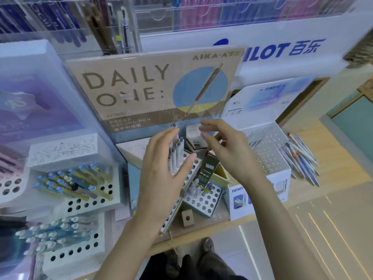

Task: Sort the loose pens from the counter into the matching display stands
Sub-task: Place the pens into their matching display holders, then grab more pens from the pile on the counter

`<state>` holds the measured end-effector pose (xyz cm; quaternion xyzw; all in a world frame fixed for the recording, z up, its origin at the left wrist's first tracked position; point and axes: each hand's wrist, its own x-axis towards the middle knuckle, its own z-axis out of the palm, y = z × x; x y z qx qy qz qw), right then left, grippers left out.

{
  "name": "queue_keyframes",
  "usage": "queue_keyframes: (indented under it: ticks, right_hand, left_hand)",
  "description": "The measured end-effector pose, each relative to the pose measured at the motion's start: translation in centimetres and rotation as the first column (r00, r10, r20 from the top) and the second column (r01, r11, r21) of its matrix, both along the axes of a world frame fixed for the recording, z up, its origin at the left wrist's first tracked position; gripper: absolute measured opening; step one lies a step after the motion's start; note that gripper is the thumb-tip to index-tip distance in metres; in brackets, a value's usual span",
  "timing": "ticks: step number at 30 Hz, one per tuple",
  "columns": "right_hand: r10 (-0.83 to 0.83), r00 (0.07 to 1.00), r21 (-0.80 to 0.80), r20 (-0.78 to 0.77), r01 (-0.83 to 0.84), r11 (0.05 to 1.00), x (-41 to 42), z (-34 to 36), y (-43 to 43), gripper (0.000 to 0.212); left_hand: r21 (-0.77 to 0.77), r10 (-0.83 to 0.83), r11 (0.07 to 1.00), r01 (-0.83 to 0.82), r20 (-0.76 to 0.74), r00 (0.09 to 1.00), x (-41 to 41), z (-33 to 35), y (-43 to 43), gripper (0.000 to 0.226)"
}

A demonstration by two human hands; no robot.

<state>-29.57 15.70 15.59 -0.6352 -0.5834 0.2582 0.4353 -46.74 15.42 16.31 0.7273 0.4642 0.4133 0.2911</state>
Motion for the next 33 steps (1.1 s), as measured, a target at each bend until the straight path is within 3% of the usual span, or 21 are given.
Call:
queue_keyframes:
  ticks: [3,6,8,10,14,18,22,27,33]
  right_hand:
    - [-0.110,0.992,0.052,-0.057,0.113,0.992,3.2,0.1,-3.3,0.023]
    - [-0.208,0.975,0.053,-0.078,0.212,0.976,8.2,-0.6,-6.8,0.024]
    - [-0.270,0.959,0.032,-0.089,0.274,0.961,12.4,-1.4,-8.7,0.024]
    - [-0.317,0.943,0.014,-0.096,0.320,0.947,16.9,-2.4,-10.0,0.022]
    - [-0.332,0.941,-0.096,-0.061,0.325,0.941,26.2,-5.2,-10.2,0.028]
    - [-0.309,0.951,-0.262,-0.026,0.292,0.920,34.3,-8.5,-9.7,0.018]
    - [-0.254,0.967,-0.370,0.020,0.243,0.897,40.3,-10.9,-9.3,0.015]
    - [-0.233,0.972,-0.418,0.038,0.227,0.880,44.1,-13.3,-8.7,0.018]
    - [-0.304,0.950,-0.540,0.079,0.297,0.788,45.2,-17.4,-8.6,0.034]
  left_hand:
    - [0.126,0.052,0.991,-0.040,-0.094,0.994,3.1,0.4,-1.3,0.039]
    - [0.289,0.267,0.936,-0.201,-0.213,0.940,5.8,-0.1,-2.1,0.029]
    - [0.340,0.304,0.910,-0.239,-0.153,0.940,7.6,-0.4,-2.4,0.025]
    - [0.333,0.214,0.927,-0.176,-0.082,0.973,10.4,-0.7,-3.1,0.020]
    - [-0.057,0.019,0.998,-0.016,0.046,0.999,20.1,-2.9,-5.2,0.026]
    - [-0.395,0.035,0.917,0.046,0.194,0.980,30.1,-6.0,-7.1,0.037]
    - [-0.503,0.066,0.862,0.055,0.221,0.973,36.9,-7.3,-7.2,0.036]
    - [-0.518,0.087,0.855,0.011,0.165,0.982,40.2,-9.7,-6.0,0.032]
    - [-0.767,0.107,0.642,0.012,0.104,0.989,43.3,-15.8,-4.8,0.040]
